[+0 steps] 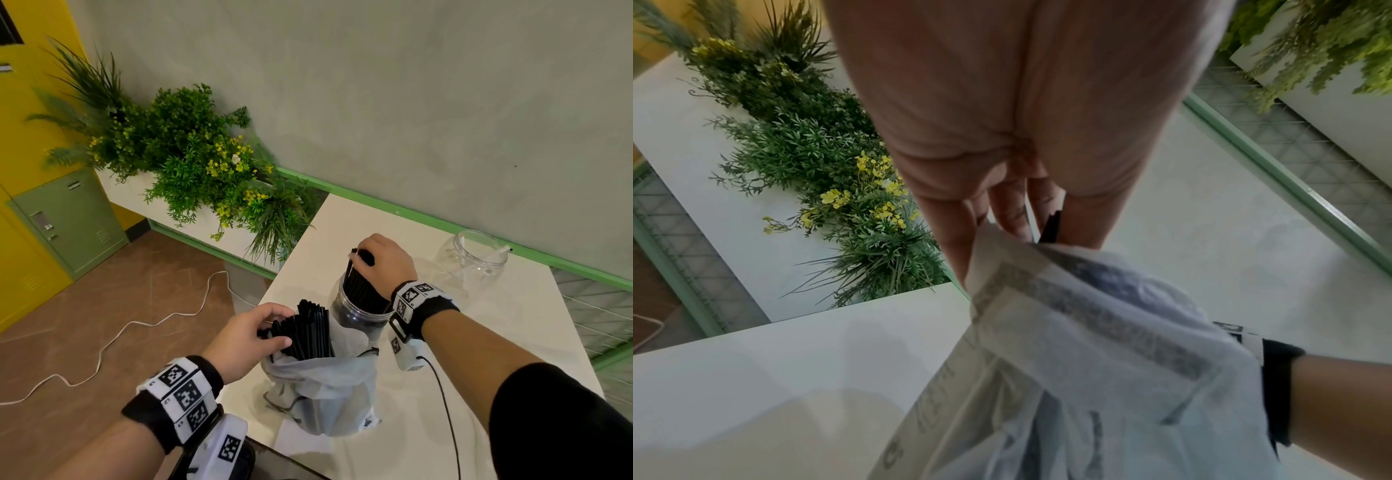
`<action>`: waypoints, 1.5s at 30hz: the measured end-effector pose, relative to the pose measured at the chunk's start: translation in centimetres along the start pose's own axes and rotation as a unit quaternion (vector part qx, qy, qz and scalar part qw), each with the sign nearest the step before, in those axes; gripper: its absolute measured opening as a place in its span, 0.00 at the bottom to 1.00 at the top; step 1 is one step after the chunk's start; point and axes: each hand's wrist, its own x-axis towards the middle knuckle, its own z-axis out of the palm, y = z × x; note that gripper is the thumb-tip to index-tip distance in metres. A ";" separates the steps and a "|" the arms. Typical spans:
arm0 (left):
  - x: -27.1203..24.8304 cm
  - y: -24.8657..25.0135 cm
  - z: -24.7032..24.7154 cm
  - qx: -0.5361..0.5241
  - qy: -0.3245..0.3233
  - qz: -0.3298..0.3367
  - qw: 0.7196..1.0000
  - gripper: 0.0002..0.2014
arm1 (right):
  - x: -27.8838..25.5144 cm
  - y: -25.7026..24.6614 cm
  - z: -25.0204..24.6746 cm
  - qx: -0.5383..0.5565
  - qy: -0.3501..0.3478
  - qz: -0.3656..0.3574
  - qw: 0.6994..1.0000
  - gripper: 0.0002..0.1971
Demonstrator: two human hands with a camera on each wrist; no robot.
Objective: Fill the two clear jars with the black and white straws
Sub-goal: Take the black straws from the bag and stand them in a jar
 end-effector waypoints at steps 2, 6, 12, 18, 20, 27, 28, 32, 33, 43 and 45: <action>0.0 0.0 0.0 0.002 -0.001 -0.001 1.000 0.18 | -0.1 0.0 0.2 0.066 0.062 0.037 0.995 0.12; 0.0 -0.2 -0.1 0.000 0.002 -0.006 1.000 0.18 | 0.1 0.1 0.2 -0.028 -0.034 0.016 0.999 0.22; 0.1 -0.3 0.0 0.001 -0.001 -0.006 1.000 0.18 | 0.4 0.0 -0.3 0.015 -0.040 0.050 0.998 0.13; 0.2 -0.8 0.0 -0.002 0.000 -0.012 1.000 0.19 | 0.1 0.3 -0.6 0.070 -0.132 -0.023 0.988 0.16; 0.3 -0.8 0.0 -0.001 -0.002 -0.013 1.000 0.19 | 0.0 0.3 -0.6 0.069 -0.153 -0.050 0.985 0.16; 0.3 -0.5 0.3 0.010 -0.007 -0.006 1.000 0.19 | 0.2 0.8 -0.4 0.069 -0.112 -0.008 0.991 0.10; 0.3 -0.5 0.3 0.012 -0.006 -0.005 1.000 0.19 | 0.4 0.8 -0.5 0.036 -0.145 -0.004 0.989 0.13; 0.2 -0.4 0.4 0.015 -0.006 0.000 1.000 0.19 | 0.1 0.7 -1.4 -0.041 -0.195 0.013 0.980 0.22; 0.2 -0.3 0.4 0.017 -0.006 0.001 1.000 0.19 | -0.3 0.8 -1.6 -0.028 -0.182 0.015 0.983 0.24; -0.1 0.1 0.5 0.017 -0.009 -0.001 1.000 0.19 | -4.9 2.3 -0.5 -0.057 -0.083 -0.098 0.990 0.33; -0.1 0.1 0.5 0.010 -0.010 0.000 1.000 0.19 | -3.7 1.9 -0.3 -0.058 -0.091 -0.091 0.990 0.31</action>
